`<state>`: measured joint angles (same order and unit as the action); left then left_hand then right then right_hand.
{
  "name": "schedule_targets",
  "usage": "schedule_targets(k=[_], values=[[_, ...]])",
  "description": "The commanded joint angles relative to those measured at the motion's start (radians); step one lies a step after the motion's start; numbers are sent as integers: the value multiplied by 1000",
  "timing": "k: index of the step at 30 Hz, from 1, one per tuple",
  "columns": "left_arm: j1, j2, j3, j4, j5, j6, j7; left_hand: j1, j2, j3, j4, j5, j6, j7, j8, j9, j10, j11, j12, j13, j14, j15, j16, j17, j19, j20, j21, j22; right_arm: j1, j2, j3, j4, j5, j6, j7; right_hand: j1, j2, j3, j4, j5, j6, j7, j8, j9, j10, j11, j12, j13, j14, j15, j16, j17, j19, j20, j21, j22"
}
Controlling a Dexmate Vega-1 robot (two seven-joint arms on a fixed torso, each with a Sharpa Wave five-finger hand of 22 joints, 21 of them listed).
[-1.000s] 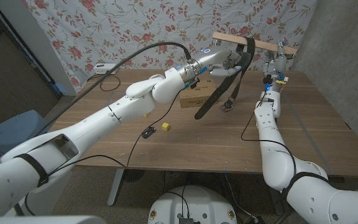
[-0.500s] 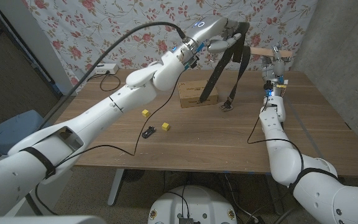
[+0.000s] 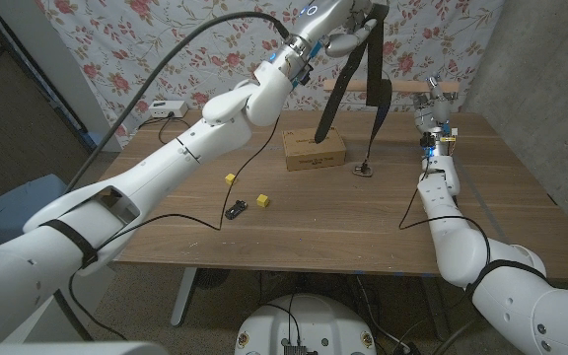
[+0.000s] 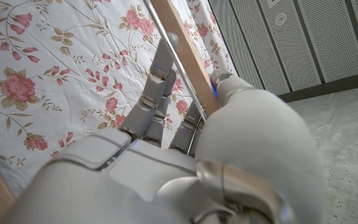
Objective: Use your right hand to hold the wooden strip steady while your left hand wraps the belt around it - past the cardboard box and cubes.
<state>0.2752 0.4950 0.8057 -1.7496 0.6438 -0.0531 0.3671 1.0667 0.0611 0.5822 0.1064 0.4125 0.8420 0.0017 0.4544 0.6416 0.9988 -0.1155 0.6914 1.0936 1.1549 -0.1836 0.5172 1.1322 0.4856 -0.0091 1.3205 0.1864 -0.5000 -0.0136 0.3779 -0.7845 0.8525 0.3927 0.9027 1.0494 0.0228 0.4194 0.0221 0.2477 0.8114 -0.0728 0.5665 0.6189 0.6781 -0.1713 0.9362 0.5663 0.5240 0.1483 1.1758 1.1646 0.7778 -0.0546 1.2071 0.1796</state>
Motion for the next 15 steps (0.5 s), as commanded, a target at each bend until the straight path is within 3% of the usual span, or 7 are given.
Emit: schedule_targets(k=[1,15], values=[[-80,-26,26,37,41,100,-46,23,26,62,-56,-3,113,50,-4,3,11,-13,-6,3,6,-6,1,5,0,-5,5,0,29,-28,12,74,-52,17,78,-120,126,-2,3,2,139,130,0,2,335,183,4,154,427,-361,218,67,-161,-104,0,3],[-201,-67,67,127,108,161,-74,22,30,61,-60,-8,115,48,-16,2,14,-13,-9,14,2,-7,3,16,-2,-5,7,0,93,-41,51,206,-84,12,181,-122,127,-4,0,3,140,128,0,4,335,182,6,155,426,-361,222,67,-165,-104,1,3]])
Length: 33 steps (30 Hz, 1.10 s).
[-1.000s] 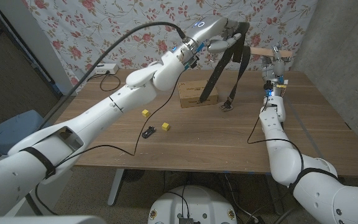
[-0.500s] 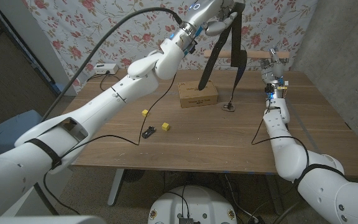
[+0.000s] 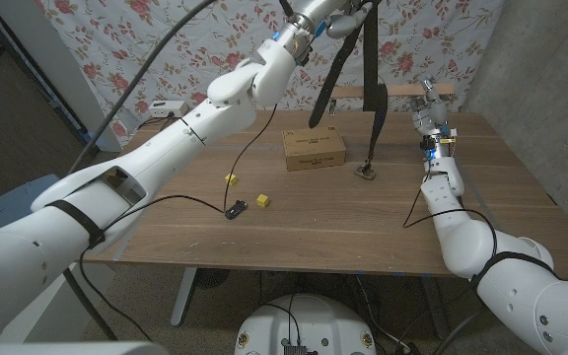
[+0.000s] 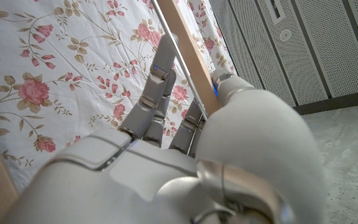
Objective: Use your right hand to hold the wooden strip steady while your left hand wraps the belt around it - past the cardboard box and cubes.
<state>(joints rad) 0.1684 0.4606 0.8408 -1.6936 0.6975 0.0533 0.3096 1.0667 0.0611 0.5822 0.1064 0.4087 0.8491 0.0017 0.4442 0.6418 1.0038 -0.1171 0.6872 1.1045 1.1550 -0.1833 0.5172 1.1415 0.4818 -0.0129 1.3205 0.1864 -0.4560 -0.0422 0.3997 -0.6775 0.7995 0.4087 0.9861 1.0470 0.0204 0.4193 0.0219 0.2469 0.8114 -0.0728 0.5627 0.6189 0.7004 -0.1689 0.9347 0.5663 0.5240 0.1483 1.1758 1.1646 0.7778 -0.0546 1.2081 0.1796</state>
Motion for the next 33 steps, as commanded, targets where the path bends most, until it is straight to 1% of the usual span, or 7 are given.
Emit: schedule_targets(k=[1,9,16,18,20,27,33], values=[[-102,-36,33,77,57,57,-17,21,30,61,-60,-5,107,48,-6,3,8,-11,-3,6,1,-6,3,8,1,-2,8,0,55,-13,35,107,-31,-7,108,-120,130,-4,0,4,140,129,4,4,313,178,8,155,426,-361,222,67,-165,-103,0,3],[-168,-47,59,120,106,93,-54,14,22,59,-57,-5,111,44,-2,14,6,-17,-2,17,-3,3,4,13,1,-2,6,-1,86,-18,69,169,-56,-4,134,-120,131,-5,-2,5,141,130,1,3,314,180,10,156,425,-361,225,68,-165,-103,2,2],[-217,-54,92,171,162,106,-74,10,19,60,-54,-2,114,42,-6,18,8,-17,-9,18,-3,-2,4,16,-1,-2,3,-3,120,-18,113,215,-50,-81,234,-121,131,-6,-4,5,140,131,3,7,316,179,9,151,425,-361,228,68,-165,-104,3,2],[-228,-56,102,187,180,107,-73,10,18,61,-54,-1,114,40,-7,18,10,-16,-8,20,-4,-6,5,20,-3,-2,2,-3,121,-15,118,202,-51,-96,266,-121,132,-6,-4,5,142,130,1,4,316,181,10,153,426,-361,229,68,-162,-104,4,2],[-237,-59,107,200,193,112,-72,8,17,60,-52,0,115,42,-7,21,9,-17,-8,22,-5,10,4,18,-2,-3,1,-3,119,-12,119,181,-48,-125,298,-120,132,-5,-5,5,145,130,1,3,316,179,12,156,426,-361,230,68,-162,-104,4,2],[-259,-57,122,235,238,122,-59,5,15,62,-49,4,116,38,-12,22,6,-18,-13,27,-6,-2,-1,14,-4,-5,-3,-4,105,1,128,104,9,-299,392,-120,132,-5,-7,6,142,130,2,7,322,178,13,153,427,-361,232,68,-160,-106,5,1],[-263,-58,118,254,222,119,-82,3,10,63,-47,8,115,39,-15,26,8,-20,-18,26,-11,-4,-6,12,-6,-5,-6,-4,59,-8,47,13,122,-421,392,-118,134,-3,-10,6,145,132,1,5,327,172,16,152,434,-361,237,68,-152,-108,6,0]])
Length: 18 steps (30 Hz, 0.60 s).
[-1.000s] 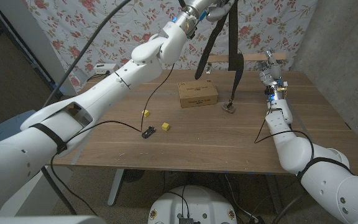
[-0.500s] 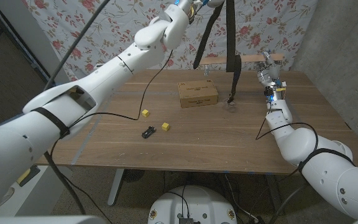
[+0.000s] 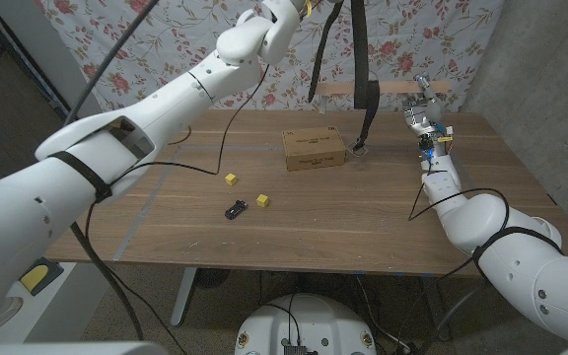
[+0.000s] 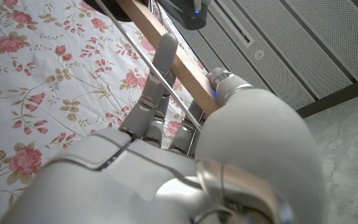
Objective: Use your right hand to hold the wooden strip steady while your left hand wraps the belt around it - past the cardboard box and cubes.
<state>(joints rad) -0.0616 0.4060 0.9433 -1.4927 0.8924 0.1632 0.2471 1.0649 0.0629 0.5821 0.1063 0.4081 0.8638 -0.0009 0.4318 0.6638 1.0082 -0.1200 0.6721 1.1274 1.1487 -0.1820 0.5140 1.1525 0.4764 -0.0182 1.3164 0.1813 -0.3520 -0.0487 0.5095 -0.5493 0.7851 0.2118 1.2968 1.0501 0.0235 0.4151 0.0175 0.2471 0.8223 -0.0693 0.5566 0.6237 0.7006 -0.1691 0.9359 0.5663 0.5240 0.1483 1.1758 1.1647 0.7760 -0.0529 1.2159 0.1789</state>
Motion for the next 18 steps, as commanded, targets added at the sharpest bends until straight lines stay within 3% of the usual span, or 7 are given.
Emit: schedule_targets(k=[1,11,18], values=[[-35,-3,17,55,25,7,-25,3,7,63,-46,10,102,41,-4,1,4,-17,-4,3,-4,-5,-4,0,-1,0,-3,1,-49,-4,-76,-122,150,-227,81,-121,131,2,-6,6,135,130,7,0,326,171,16,154,435,-361,238,68,-150,-109,-2,1],[-55,3,52,72,71,3,-68,0,0,66,-41,20,106,37,-8,5,9,-20,-13,0,-6,-7,-7,2,0,-2,-9,1,-55,-51,-207,-104,314,-306,81,-120,131,4,-9,6,138,132,8,3,329,172,16,152,442,-361,244,68,-146,-108,-1,1],[-55,15,96,89,116,-34,-105,0,-1,67,-38,25,107,36,-9,10,6,-20,-15,8,-8,-6,-9,2,-2,-3,-11,1,-47,-54,-222,-99,357,-316,81,-120,132,5,-10,5,140,133,9,4,330,172,18,154,442,-361,246,68,-144,-108,-1,1]])
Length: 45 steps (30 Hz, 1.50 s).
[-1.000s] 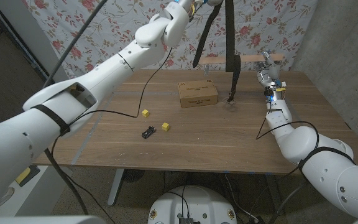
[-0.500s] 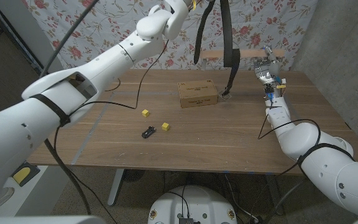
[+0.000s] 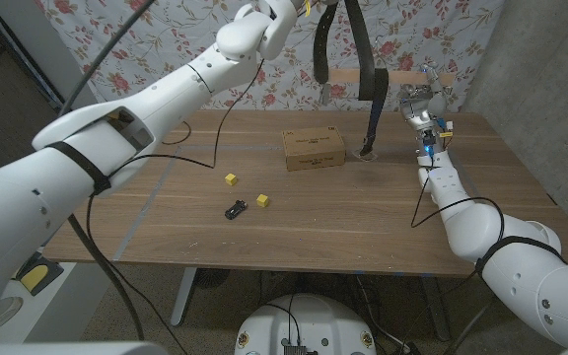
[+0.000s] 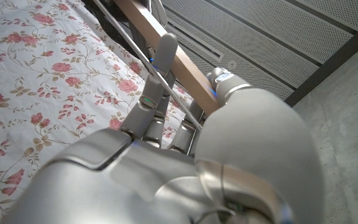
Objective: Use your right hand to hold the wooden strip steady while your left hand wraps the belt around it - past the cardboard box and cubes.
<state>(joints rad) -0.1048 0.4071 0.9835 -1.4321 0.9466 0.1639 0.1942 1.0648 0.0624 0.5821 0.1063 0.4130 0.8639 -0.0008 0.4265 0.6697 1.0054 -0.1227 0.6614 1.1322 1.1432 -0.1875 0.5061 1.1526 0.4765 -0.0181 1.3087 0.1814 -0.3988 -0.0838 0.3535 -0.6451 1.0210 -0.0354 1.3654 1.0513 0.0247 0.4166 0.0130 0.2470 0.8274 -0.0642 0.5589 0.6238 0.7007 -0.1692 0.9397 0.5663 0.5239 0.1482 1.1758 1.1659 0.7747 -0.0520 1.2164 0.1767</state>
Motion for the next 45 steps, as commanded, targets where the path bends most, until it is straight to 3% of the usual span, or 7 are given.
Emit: schedule_targets(k=[1,2,8,16,23,30,45], values=[[-12,17,63,30,75,-40,-52,-1,0,66,-37,20,108,36,-5,2,12,-18,-7,-2,-1,8,-2,1,-4,-3,-4,2,1,-18,-65,-2,126,-77,13,-121,130,4,-6,5,134,128,6,4,330,173,14,152,443,-361,247,67,-143,-109,-2,3],[-12,20,72,31,90,-44,-55,1,0,67,-38,21,109,38,-7,-1,13,-19,-8,-2,-3,-6,-3,1,-3,-3,-4,2,3,-17,-64,0,131,-88,13,-121,130,4,-6,5,135,127,6,3,330,171,15,154,443,-361,247,67,-143,-109,-2,3],[-4,37,110,33,179,-74,-28,0,-1,66,-36,24,110,36,-11,-2,16,-18,-11,-3,0,2,-4,0,-2,-3,-4,2,9,-6,-44,-3,129,-103,13,-122,130,4,-7,5,134,126,5,2,329,170,15,155,443,-361,248,67,-143,-109,-2,3],[34,60,123,10,241,-121,23,1,1,65,-34,28,114,34,-16,-3,17,-20,-16,0,4,-6,-5,0,-2,-4,-5,3,25,34,54,-22,90,-125,-5,-123,130,5,-7,4,134,125,4,3,327,170,14,154,442,-361,251,67,-145,-109,-4,3],[97,74,92,-25,203,-146,44,3,2,65,-34,29,113,33,-18,0,18,-19,-20,2,5,-11,-6,2,-3,-5,-5,3,-23,106,124,-191,81,-71,-155,-126,128,4,-6,4,132,122,2,3,325,169,15,156,439,-360,252,67,-148,-111,-5,3],[140,82,76,-40,183,-164,56,4,4,62,-33,29,113,32,-20,3,19,-20,-23,5,1,-9,-7,6,-3,-5,-4,4,-64,160,132,-319,64,28,-318,-129,127,3,-6,4,131,120,0,2,321,169,15,158,436,-360,253,67,-150,-112,-6,3],[189,93,43,-68,132,-193,67,6,6,58,-33,28,114,32,-25,7,19,-22,-30,12,0,3,-13,4,-4,-4,-4,3,-112,217,122,-448,87,159,-614,-133,127,2,-5,5,132,118,-1,2,319,168,12,154,430,-361,255,67,-150,-113,-8,3]])
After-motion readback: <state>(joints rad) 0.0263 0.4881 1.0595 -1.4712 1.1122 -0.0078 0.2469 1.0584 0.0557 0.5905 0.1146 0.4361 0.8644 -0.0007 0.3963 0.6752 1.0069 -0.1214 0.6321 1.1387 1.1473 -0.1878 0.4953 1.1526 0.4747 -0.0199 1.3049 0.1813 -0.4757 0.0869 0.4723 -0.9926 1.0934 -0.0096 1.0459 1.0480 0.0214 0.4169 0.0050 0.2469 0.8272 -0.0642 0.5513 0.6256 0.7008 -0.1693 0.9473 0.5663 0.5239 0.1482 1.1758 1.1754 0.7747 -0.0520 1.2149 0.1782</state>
